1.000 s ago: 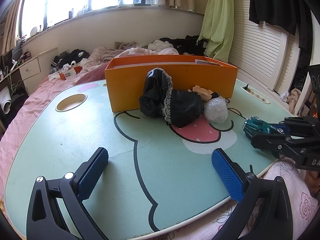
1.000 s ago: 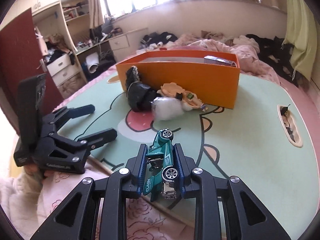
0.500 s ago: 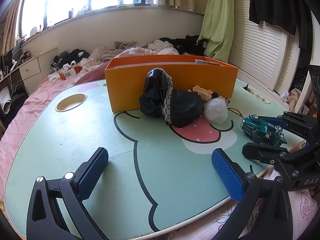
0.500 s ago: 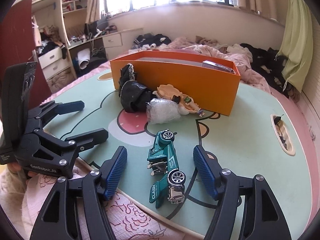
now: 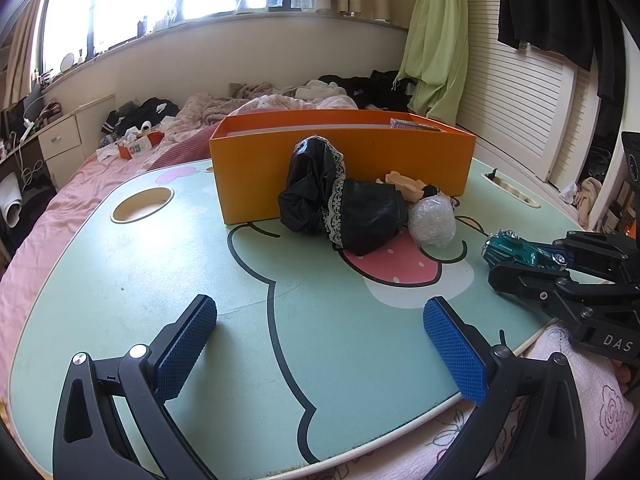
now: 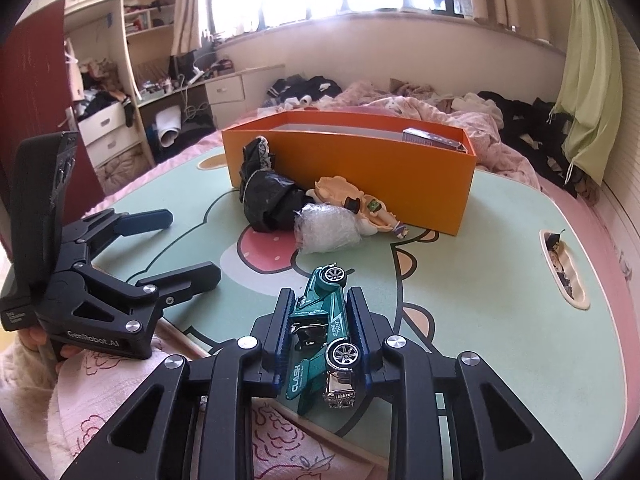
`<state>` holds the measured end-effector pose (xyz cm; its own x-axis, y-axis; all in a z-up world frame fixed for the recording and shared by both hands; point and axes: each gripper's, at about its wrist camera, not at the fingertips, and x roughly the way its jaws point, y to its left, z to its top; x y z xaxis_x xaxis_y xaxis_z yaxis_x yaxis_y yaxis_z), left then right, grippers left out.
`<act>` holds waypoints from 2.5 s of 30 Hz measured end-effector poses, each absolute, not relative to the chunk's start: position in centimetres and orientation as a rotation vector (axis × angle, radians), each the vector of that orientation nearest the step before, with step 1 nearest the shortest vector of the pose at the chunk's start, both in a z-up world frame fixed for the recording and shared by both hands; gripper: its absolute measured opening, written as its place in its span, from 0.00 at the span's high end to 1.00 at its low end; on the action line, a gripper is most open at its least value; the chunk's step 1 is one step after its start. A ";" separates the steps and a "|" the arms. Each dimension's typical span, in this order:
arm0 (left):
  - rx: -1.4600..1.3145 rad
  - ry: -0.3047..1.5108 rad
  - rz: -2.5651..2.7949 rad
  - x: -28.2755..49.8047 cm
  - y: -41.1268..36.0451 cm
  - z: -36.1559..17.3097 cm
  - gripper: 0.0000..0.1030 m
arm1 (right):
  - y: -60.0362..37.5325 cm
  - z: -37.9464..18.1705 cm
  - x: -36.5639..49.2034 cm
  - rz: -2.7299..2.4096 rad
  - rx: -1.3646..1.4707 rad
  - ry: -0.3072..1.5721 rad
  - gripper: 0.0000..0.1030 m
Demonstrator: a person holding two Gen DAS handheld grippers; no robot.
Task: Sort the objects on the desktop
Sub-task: 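Lift the green toy car off the table with the right gripper, then grasp the black lace-trimmed bag with the left gripper while the right gripper holds the car, then drop the green car into the orange box with right while left drops the black bag in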
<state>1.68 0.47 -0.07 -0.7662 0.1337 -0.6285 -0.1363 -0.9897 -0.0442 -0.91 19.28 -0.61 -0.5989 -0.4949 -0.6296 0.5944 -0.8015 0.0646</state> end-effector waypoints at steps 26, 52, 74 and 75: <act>-1.298 -0.248 2.685 -6.7 0.6 2.3 0.43 | 19.3 -0.7 -0.8 -2.355 0.870 0.178 0.75; -0.985 -0.264 2.814 -9.0 -0.4 10.2 0.90 | 16.7 8.7 -8.5 -2.407 0.740 0.110 0.75; -0.902 -0.143 2.859 -2.5 0.7 9.0 0.22 | 18.2 8.3 -5.6 -2.466 0.724 0.069 0.16; -0.922 -0.116 2.846 -1.7 1.0 8.4 0.22 | 18.4 8.0 -4.5 -2.459 0.728 0.077 0.15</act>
